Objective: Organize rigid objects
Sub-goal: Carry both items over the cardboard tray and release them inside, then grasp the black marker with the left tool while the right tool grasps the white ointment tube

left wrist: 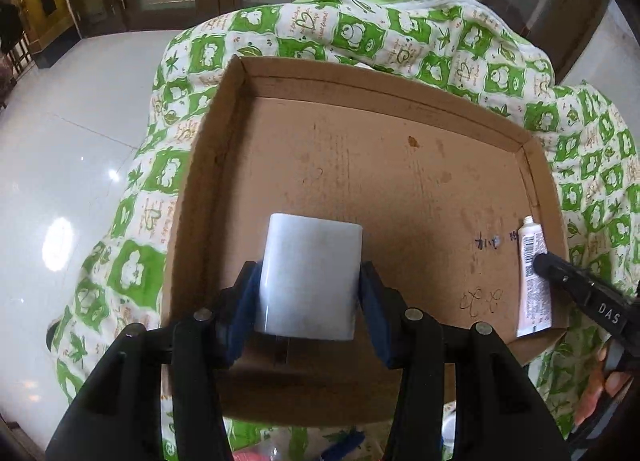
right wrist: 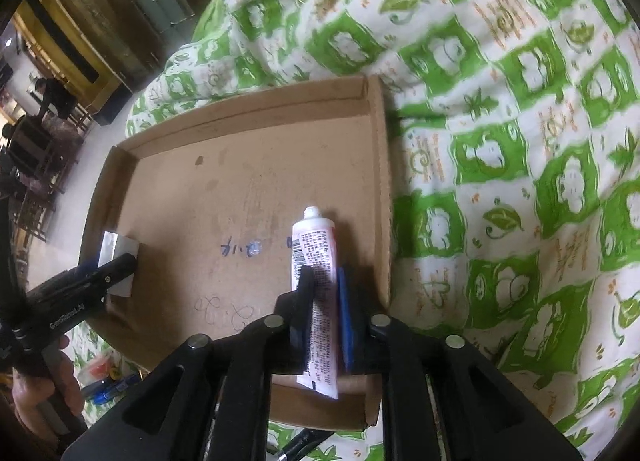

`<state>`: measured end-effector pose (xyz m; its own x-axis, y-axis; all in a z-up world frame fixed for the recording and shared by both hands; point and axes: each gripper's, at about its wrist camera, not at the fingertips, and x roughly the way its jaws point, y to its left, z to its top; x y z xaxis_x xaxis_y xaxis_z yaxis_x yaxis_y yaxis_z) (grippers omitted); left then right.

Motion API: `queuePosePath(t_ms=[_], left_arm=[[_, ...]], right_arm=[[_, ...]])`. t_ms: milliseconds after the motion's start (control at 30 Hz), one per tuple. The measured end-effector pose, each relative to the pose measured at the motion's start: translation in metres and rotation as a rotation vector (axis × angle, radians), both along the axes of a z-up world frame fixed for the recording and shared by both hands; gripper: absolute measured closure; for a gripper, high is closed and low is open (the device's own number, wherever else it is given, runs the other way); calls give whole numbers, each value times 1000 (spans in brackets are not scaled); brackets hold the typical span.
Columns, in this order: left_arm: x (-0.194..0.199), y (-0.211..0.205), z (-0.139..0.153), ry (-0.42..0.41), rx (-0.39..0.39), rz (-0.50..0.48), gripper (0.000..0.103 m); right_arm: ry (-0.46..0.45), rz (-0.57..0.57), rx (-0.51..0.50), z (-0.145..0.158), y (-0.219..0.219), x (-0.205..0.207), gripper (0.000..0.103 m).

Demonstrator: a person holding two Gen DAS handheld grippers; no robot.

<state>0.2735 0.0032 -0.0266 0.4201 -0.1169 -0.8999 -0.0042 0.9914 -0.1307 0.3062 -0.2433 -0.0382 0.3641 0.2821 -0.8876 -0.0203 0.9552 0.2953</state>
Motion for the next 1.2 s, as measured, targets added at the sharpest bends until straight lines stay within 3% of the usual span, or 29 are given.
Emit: queuePosePath(t_ms=[67, 133, 200, 333, 433, 500, 600, 700, 767, 967, 1200], left_arm=[[-6, 3, 7, -13, -15, 19, 53], [-16, 5, 20, -38, -36, 30, 44], [-29, 9, 33, -68, -45, 37, 36], [-61, 26, 54, -108, -44, 51, 36], [-91, 37, 64, -149, 3, 57, 35], [-117, 41, 66, -183, 85, 63, 28], [-145, 46, 59, -193, 128, 76, 26], [-163, 49, 39, -136, 40, 104, 27], [-167, 45, 25, -64, 21, 109, 27], [-178, 26, 22, -45, -68, 55, 27], [-184, -29, 19, -11, -31, -68, 27]], right_arm=[[-11, -6, 17, 3, -2, -5, 87], [-44, -1, 10, 10, -1, -12, 81], [-87, 5, -22, 18, 0, -20, 62], [-141, 11, -50, 31, 0, -35, 57], [-169, -13, 10, 44, -9, -59, 51], [-174, -27, 58, 49, -14, -79, 43], [-167, -13, 123, 52, -17, -118, 41], [-144, 19, 172, 53, -20, -149, 41], [-133, 35, 185, 53, -21, -163, 40], [-96, 51, 166, 45, -17, -168, 40], [-85, 57, 142, 40, -12, -169, 40]])
